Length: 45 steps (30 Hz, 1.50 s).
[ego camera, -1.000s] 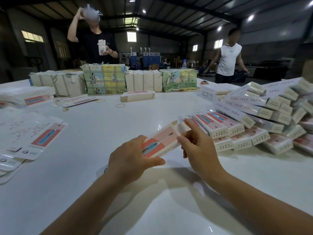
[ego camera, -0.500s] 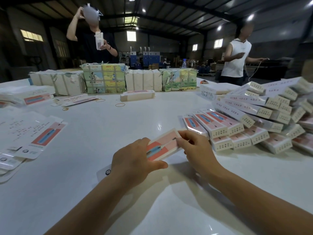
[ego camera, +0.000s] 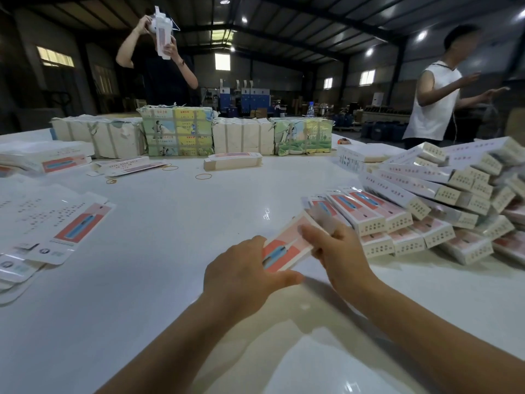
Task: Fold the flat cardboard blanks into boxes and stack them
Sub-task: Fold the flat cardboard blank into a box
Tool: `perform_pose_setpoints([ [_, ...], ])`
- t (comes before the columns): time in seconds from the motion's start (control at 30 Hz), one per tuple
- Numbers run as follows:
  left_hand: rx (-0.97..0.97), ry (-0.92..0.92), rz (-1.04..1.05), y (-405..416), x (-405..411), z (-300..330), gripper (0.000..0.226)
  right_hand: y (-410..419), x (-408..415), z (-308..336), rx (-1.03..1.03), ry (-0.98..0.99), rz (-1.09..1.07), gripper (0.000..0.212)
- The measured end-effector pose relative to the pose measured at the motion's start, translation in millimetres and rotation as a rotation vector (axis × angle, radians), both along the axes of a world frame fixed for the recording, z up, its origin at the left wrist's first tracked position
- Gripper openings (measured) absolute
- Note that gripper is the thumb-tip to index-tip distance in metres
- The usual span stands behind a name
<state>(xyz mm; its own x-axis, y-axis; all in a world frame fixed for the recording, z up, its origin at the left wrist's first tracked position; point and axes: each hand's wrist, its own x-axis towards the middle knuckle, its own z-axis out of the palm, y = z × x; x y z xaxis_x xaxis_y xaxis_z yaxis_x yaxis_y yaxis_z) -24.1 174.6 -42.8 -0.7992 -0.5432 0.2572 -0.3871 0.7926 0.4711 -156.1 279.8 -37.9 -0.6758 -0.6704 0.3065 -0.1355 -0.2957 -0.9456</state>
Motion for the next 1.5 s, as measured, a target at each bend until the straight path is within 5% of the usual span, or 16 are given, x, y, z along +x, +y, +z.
perform_pose_setpoints([
  [0.07, -0.009, 0.011, -0.01, 0, 2, 0, 0.073, 5, 2, -4, 0.112, 0.402, -0.136, 0.016],
  [0.17, -0.018, 0.035, -0.015, -1, 2, 1, 0.065, 7, 6, -3, 0.15, 0.576, -0.179, 0.028],
  [0.23, -0.012, 0.043, -0.01, -4, 5, 2, 0.063, 7, 9, 0, 0.109, 0.476, -0.086, 0.032],
  [0.37, -0.028, 0.047, 0.0, -9, 9, 1, 0.063, 2, 5, 9, 0.018, -0.097, 0.052, 0.022],
  [0.73, -0.195, 0.11, 0.025, -14, 8, -6, 0.068, 1, 1, 4, -0.054, -0.205, 0.055, 0.03],
  [0.87, -0.241, 0.12, 0.037, -15, 8, -7, 0.069, 1, 2, 5, -0.029, -0.148, 0.042, 0.039],
  [1.03, -0.31, 0.093, 0.052, -18, 7, -8, 0.071, 4, 2, 0, 0.059, 0.162, -0.076, 0.046],
  [1.3, -0.331, 0.085, 0.073, -9, 4, -8, 0.074, 7, 17, -3, 0.126, 0.72, -0.25, 0.021],
  [1.4, -0.291, 0.094, 0.082, -3, 2, -10, 0.077, 7, 20, -2, 0.165, 0.691, -0.243, 0.018],
  [1.5, -0.252, 0.093, 0.096, -7, 2, -8, 0.078, 7, 17, 4, 0.159, 0.432, -0.064, 0.024],
])
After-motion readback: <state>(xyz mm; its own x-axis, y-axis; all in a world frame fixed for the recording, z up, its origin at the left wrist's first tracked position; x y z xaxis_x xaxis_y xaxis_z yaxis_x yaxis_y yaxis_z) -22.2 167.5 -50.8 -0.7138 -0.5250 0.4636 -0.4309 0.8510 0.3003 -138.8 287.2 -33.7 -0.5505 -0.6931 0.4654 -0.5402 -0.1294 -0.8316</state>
